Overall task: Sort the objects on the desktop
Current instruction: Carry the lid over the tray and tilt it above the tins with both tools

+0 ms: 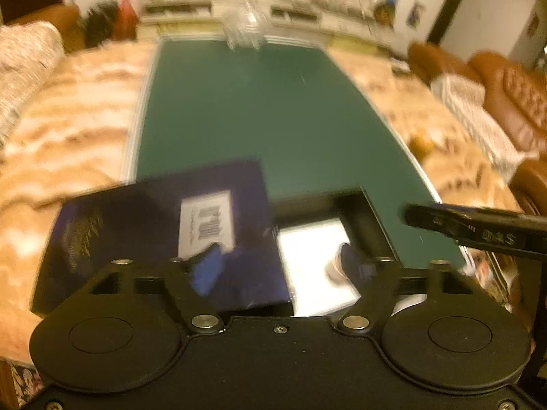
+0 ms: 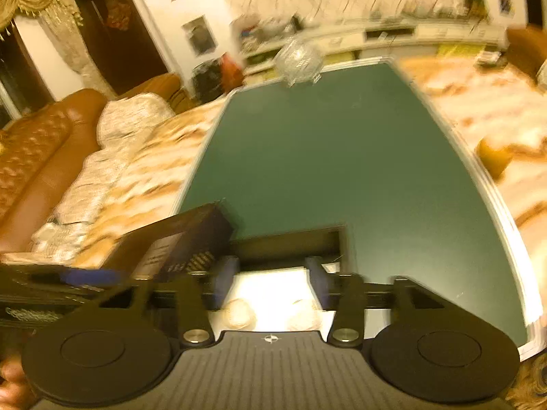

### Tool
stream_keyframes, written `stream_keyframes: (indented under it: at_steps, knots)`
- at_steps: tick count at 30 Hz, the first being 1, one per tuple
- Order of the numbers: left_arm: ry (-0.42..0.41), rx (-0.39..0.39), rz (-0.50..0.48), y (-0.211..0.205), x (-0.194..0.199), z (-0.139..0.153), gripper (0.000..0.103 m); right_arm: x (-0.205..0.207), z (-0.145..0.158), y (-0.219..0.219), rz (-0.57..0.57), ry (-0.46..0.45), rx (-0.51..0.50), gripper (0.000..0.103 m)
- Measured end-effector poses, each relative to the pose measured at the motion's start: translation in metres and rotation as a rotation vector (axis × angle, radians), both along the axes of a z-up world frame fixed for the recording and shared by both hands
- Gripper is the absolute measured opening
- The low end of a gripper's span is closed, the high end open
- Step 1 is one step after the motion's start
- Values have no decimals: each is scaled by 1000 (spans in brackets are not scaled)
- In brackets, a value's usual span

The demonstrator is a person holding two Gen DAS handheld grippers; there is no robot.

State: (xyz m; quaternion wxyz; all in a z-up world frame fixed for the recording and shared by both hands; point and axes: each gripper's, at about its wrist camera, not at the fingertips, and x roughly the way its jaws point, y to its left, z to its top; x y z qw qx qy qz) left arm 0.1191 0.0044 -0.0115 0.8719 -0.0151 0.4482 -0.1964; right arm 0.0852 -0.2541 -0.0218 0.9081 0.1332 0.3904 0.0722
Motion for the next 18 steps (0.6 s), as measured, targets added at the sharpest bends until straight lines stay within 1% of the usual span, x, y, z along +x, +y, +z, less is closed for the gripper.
stream_keyframes:
  at_steps: [2,4,7,9,11,12,14,16,18]
  knots:
    - [-23,-4,36,20,2,4,86,1,-2,-3,4,12,7,65]
    - [-16,-1,72,43,7,0,86,2,-6,-2,12,27,15,65]
    - [-11,48,153,82,15,-11,86,2,-17,12,56,55,64,67]
    - [7,68,206,117,20,-18,86,4,-25,30,86,76,85,68]
    - [15,85,265,157,27,-25,91,4,-29,51,113,84,85,75]
    - [22,91,294,177,32,-28,94,5,-32,61,127,88,89,76]
    - [48,91,343,219,45,-38,96,7,-36,80,146,111,116,76]
    - [89,91,382,253,57,-49,96,8,-39,98,162,129,145,76]
    - [149,60,404,282,69,-66,96,7,-42,118,170,132,147,76]
